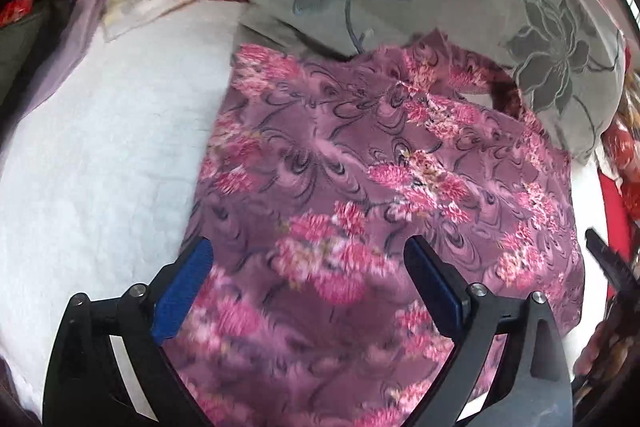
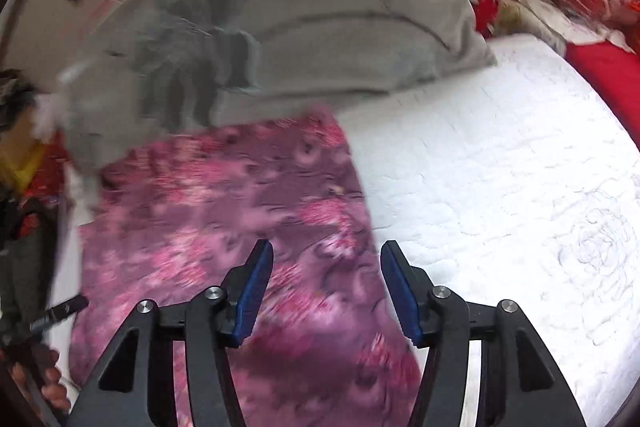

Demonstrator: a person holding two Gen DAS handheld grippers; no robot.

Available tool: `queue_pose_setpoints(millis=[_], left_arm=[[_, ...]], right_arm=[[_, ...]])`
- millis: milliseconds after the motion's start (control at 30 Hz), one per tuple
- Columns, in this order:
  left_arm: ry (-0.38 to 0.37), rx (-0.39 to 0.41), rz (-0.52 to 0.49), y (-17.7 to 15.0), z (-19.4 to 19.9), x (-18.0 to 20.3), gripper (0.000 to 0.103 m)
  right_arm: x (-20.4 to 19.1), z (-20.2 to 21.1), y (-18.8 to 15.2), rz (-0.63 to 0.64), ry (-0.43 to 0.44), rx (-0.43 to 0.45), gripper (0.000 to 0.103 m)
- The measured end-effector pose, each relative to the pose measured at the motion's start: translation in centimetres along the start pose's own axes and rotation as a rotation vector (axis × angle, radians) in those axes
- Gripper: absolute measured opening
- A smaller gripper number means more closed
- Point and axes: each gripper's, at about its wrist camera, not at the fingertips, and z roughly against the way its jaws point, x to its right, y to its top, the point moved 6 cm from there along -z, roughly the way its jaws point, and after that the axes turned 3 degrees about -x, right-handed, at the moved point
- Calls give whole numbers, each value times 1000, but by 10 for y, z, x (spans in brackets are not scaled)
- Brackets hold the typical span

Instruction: Fold small clothes

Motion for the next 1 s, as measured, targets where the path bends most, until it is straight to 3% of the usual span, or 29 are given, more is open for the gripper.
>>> queue_pose_setpoints(millis=[100,267,333,400,467,567,667,800,1000], left_arm=[[53,-82,-20,-22,-26,0,99],[-6,-48,-8,-25,5,4,99],[16,-14,-21,-30,16,3,99],[62,-39,-65,-43,9,7,99],[92,-117,-92,-57,-12,2,99],[60,-96,-93,-58,4,-4,99],[16,-71,-56,-51,23,-15,99],[11,-91,6,-35,25,-48,99],[-47,-148,61,-8,11,-90,99]], right_arm=[[3,-28,-28,68,-84,-117,58],[-11,-1,-23,39,-97,-56,57],[-19,10,-27,71,-86,-18,58],[-19,1,-36,76,-101,-62,58],[-10,-19,-52,65,-140,-165,58],[-20,3,-46,57,-182,-122,59],[-61,27,-51,167,-119,-77,59],[-134,36,-81,418,-60,-99,59],[-252,29,-153,790,37,-85,60]])
